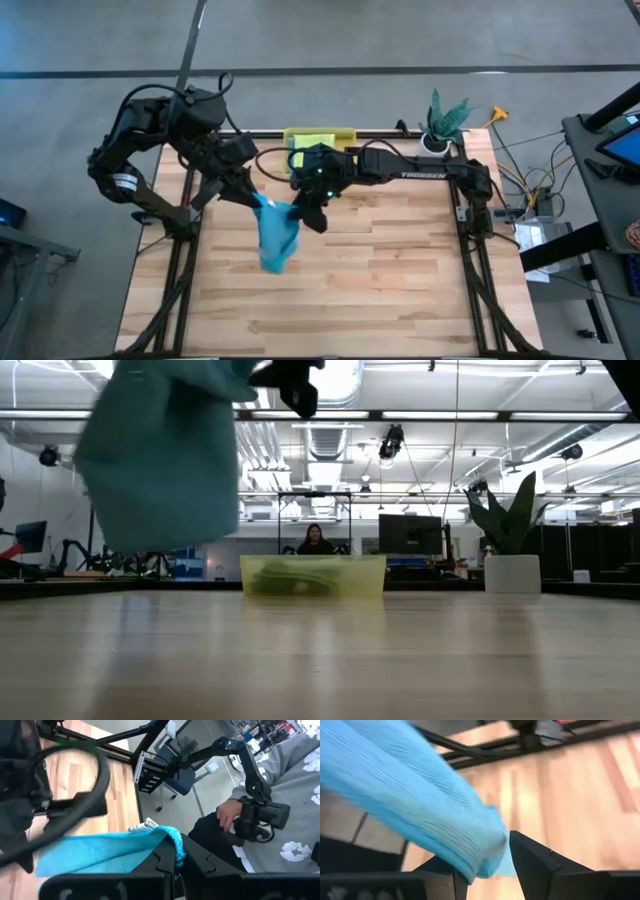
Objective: Fold microfiber towels
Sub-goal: Fold the blue microfiber cloth
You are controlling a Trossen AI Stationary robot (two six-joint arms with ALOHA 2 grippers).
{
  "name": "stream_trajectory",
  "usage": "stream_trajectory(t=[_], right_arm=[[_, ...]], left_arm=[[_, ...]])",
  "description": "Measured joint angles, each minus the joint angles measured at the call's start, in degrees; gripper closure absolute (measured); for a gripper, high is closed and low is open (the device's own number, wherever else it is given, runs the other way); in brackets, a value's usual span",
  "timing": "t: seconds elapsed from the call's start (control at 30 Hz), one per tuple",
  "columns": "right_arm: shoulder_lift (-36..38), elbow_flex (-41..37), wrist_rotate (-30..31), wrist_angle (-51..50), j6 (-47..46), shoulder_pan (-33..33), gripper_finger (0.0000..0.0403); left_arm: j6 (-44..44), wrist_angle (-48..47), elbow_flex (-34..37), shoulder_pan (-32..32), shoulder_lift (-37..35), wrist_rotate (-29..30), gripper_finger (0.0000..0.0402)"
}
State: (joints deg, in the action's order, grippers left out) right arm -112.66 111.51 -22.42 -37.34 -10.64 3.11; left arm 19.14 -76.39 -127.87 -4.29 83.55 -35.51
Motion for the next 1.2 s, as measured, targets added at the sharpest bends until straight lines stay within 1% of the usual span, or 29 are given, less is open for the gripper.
stream_trajectory(t=[0.1, 0.3, 0.4, 0.5, 0.67, 0.73, 1.1, 1.2], right_arm=[[0.0, -1.4, 3.1, -0.6, -2.4, 0.1, 0.0275], [0.0, -3.0, 3.6, -5.6, -2.7, 0.3, 0.0276], [0.0, -3.0, 3.6, -6.1, -2.0, 0.3, 0.0286], [0.0, -2.2, 3.4, -5.1, -0.6, 0.2, 0.0312], [0.0, -0.1, 2.2, -3.8, 2.9, 0.2, 0.0374], [0.0, 0.6, 1.5, -3.9, 4.4, 0.1, 0.0389], [0.0, 0.4, 1.8, -4.2, 3.4, 0.3, 0.0394], [0.0, 0.2, 1.9, -4.0, 4.3, 0.3, 0.0386]], left_arm=[[0.0, 0.0, 0.0, 0.0, 0.0, 0.0, 0.0401], [-0.1, -0.1, 0.0, 0.0, -0.3, 0.0, 0.0402], [-0.5, 0.0, 0.0, 0.0, -0.5, 0.0, 0.0401], [-0.5, 0.0, 0.0, 0.0, -0.5, 0.0, 0.0402], [-0.5, 0.0, 0.0, 0.0, -0.5, 0.0, 0.0402], [-0.5, 0.0, 0.0, 0.0, -0.7, 0.0, 0.0402], [-0.4, 0.0, 0.0, 0.0, -2.0, 0.7, 0.0402], [-0.4, 0.0, 0.0, 0.0, -2.0, 0.7, 0.0402]])
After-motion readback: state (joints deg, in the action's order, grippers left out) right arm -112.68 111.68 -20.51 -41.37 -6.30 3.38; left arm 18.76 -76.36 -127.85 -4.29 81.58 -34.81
